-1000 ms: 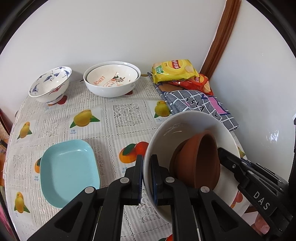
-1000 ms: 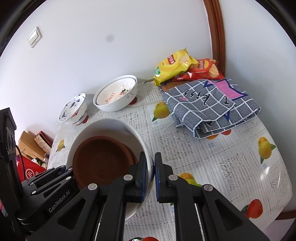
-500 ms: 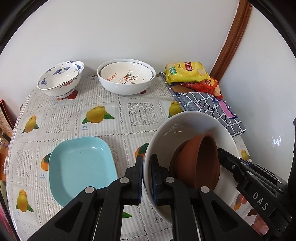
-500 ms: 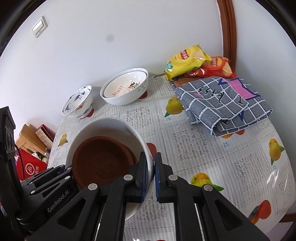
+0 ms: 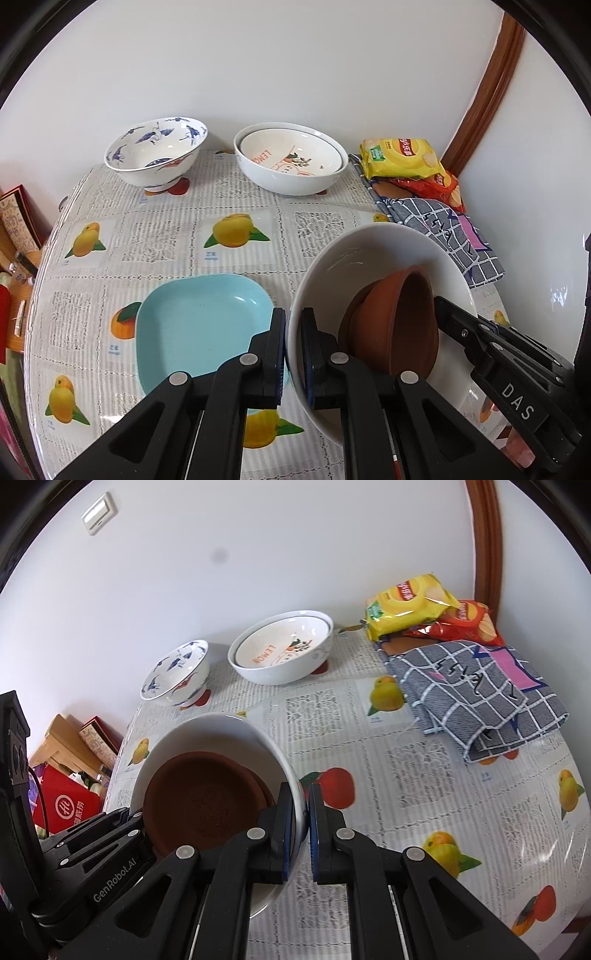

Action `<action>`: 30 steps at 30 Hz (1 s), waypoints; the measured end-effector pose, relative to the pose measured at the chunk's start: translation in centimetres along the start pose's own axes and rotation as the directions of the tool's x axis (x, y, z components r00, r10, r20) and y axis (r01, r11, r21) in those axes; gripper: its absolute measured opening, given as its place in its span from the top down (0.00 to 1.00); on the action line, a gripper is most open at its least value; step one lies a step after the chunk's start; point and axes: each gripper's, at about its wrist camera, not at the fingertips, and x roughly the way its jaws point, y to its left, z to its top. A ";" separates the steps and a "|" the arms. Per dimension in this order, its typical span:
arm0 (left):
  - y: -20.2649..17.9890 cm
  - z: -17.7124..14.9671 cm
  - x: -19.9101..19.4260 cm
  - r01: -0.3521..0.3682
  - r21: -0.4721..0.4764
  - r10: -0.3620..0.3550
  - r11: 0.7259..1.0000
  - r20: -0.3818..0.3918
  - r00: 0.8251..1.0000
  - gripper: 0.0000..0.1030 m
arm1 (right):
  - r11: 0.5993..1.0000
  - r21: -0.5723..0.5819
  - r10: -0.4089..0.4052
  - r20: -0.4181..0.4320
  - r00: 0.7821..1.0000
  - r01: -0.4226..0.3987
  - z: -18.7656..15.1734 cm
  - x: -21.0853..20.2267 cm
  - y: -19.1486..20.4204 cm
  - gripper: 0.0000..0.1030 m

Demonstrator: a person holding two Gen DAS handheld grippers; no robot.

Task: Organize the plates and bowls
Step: 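Lift the white bowl with both grippers and carry it over the teal plate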

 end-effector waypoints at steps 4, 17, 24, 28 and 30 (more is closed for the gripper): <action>1.2 0.1 -0.1 -0.007 -0.016 0.007 1.000 0.003 1.000 0.92 | 1.000 -0.019 0.005 -0.003 1.000 -0.005 0.2 0.4 1.1 0.92; 4.7 0.1 -0.1 -0.032 -0.057 0.032 0.998 0.004 0.999 0.92 | 0.998 -0.058 0.025 -0.023 0.999 -0.027 0.2 2.2 4.4 0.92; 6.4 0.2 -0.1 -0.044 -0.078 0.044 0.996 0.002 0.999 0.92 | 0.996 -0.077 0.035 -0.036 0.999 -0.038 0.2 3.2 5.9 0.92; 7.2 0.1 0.0 -0.049 -0.088 0.049 0.995 0.001 0.999 0.92 | 0.995 -0.086 0.040 -0.042 0.998 -0.043 0.2 3.7 6.7 0.92; 7.5 0.1 0.0 -0.051 -0.092 0.052 0.994 0.000 0.999 0.92 | 0.995 -0.091 0.042 -0.045 0.998 -0.046 0.1 3.9 7.0 0.92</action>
